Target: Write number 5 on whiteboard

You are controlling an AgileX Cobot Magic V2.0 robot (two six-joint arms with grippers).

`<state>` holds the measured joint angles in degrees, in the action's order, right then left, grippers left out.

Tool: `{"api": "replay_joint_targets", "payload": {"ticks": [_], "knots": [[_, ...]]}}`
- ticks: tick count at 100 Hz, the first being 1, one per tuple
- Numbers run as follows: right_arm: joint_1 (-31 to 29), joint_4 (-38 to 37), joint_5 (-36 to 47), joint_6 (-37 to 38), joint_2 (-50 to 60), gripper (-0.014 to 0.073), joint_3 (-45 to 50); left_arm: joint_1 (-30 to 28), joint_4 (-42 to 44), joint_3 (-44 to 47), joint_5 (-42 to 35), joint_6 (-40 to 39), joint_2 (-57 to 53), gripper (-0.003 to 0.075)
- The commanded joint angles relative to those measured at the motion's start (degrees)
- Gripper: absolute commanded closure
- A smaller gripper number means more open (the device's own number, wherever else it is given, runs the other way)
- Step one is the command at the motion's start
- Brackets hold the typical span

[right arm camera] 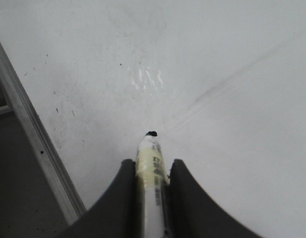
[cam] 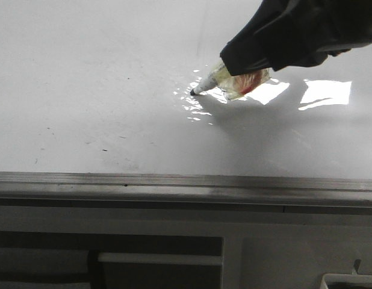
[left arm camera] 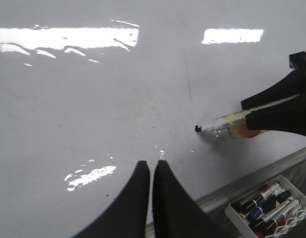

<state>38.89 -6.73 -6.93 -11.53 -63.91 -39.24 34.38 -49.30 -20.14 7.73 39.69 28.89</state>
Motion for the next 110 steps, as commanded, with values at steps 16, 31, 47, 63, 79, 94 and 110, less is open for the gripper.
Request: {"api": "replay_joint_targets", "payload": {"ticks": [16, 31, 47, 63, 79, 94, 110], "knots": [[-0.44, 4.37, 1.32, 0.35, -0.33, 0.0636, 0.11, -0.17, -0.87, -1.67, -3.18, -0.38, 0.09, 0.0741], [-0.44, 4.58, 0.79, 0.35, -0.33, 0.0636, 0.35, -0.17, -0.87, -1.67, -3.55, -0.38, 0.09, 0.0741], [-0.44, 6.09, -0.62, 0.35, -0.33, 0.0636, 0.35, -0.17, -0.87, -1.67, -3.65, -0.38, 0.09, 0.0741], [-0.44, 6.73, -1.92, 0.35, -0.33, 0.0636, 0.35, -0.17, -0.87, -1.67, -3.65, -0.38, 0.09, 0.0741], [-0.44, 6.73, -2.19, 0.35, -0.33, 0.0636, 0.35, -0.17, -0.87, -1.67, -3.65, -0.38, 0.09, 0.0741], [-0.21, 6.73, -3.35, 0.35, -0.33, 0.0636, 0.35, -0.17, -0.87, -1.67, -3.65, -0.38, 0.09, 0.0741], [1.33, 6.73, -4.83, 0.35, -0.33, 0.0636, 0.35, -0.17, -0.87, -1.67, -3.68, -0.38, 0.09, 0.0740]]}}
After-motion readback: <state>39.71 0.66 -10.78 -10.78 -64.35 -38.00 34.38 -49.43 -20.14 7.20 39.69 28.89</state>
